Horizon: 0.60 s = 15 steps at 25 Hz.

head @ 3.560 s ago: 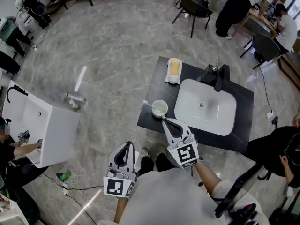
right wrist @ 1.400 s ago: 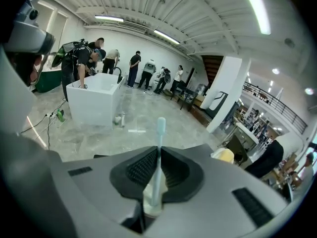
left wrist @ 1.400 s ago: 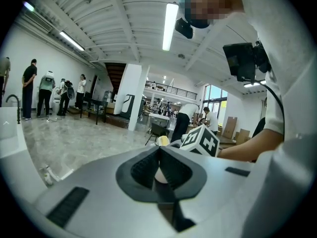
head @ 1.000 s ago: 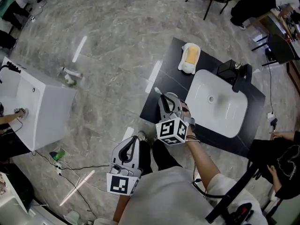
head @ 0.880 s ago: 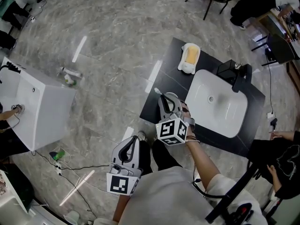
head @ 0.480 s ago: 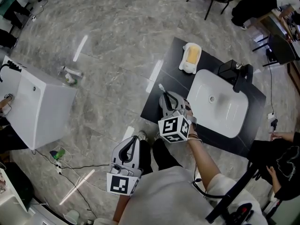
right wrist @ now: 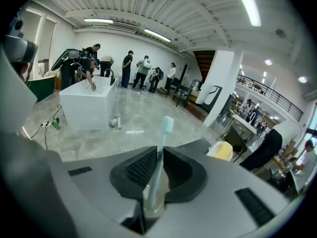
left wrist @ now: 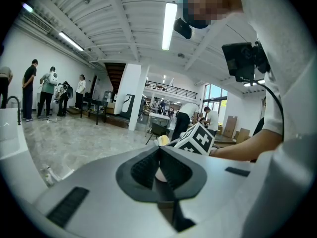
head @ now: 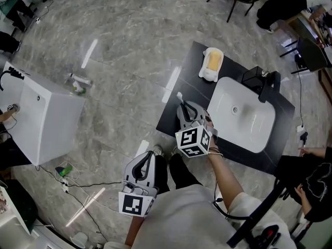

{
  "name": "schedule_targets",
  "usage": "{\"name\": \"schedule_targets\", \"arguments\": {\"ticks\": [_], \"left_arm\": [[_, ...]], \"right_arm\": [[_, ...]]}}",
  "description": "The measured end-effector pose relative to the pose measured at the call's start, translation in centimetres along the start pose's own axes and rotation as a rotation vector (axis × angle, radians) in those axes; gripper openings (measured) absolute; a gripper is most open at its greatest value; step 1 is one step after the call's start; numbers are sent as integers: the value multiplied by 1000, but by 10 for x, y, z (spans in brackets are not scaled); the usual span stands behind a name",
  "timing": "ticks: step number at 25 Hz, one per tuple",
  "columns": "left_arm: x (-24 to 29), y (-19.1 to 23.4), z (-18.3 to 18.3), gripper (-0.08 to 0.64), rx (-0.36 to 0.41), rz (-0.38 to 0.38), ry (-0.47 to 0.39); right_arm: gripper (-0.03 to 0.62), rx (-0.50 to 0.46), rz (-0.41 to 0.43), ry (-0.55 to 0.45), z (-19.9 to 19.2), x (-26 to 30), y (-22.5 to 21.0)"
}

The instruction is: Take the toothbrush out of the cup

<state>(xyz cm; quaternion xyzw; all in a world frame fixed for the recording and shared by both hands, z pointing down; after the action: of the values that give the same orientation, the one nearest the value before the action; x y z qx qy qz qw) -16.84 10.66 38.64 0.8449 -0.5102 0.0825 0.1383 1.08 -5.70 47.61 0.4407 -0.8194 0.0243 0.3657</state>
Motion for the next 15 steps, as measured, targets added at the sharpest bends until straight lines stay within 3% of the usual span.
{"name": "schedule_targets", "arguments": {"ticks": [10,12,15], "left_arm": [[-1,3,0,3,4,0,7],[-2,3,-1,3,6,0,12],[-1,3,0,3,1,0,10]], "right_arm": [[28,71,4,8,2,6,-6],[96,100,35,23,2,9,-6],[101,116,31,10,3,7,-9]]}}
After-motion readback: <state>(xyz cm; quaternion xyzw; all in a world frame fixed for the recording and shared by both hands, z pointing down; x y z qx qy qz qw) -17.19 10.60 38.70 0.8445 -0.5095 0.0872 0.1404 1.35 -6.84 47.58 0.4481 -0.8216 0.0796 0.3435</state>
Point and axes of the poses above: the fingertips, and each gripper's own axes: x forward along the fingers, y to its left, z out of its top, the point moved 10 cm from there along -x, backward along the fingers
